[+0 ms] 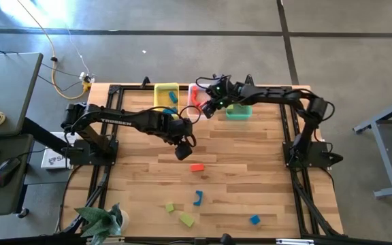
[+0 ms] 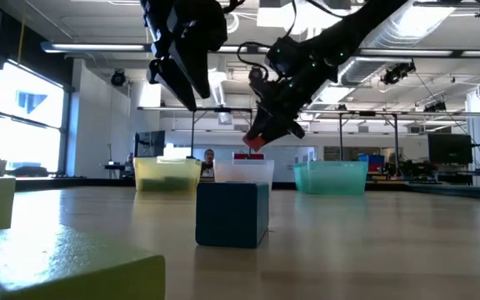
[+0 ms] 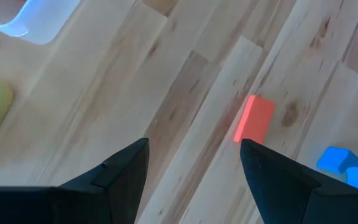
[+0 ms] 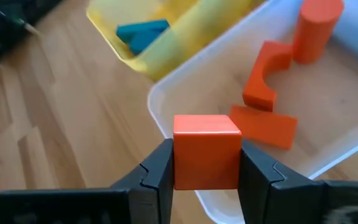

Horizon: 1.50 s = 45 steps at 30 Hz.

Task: Sort & place blocks by color
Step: Put the orange block into the transparent bin, then put the green block into the blue bin

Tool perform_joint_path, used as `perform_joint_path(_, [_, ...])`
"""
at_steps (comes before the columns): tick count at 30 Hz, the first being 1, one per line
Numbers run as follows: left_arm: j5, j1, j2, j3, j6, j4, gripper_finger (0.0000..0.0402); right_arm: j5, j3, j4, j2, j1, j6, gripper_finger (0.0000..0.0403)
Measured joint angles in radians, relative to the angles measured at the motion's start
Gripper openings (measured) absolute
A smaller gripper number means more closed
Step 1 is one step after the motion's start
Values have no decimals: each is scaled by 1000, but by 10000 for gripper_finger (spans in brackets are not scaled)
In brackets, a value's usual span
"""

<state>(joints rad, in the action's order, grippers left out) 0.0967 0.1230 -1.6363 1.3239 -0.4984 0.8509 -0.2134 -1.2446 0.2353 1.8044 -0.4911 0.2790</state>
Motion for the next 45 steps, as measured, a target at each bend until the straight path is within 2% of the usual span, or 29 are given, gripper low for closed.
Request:
perform_joint_path(5, [0,-1,0,0,-4,3,243,8,0,3,40,0,0,105])
perform_joint_path(13, [-7,-4,0,0,-7,4,243,95,0,3,60,0,0,108])
perform_joint_path(19, [-7,-20,0,0,-7,3,243,120,0,4,60,1,12,186])
perform_joint_path(23, [-7,-37,0,0,-6,3,243,97,0,4,60,2,19,209])
perform_joint_path(33, [-7,-78,0,0,11,24,243,18,0,26,42,10,63,214])
perform_joint_path(45, [-7,-137,0,0,57,25,243,92,0,124,-52,63,95,216])
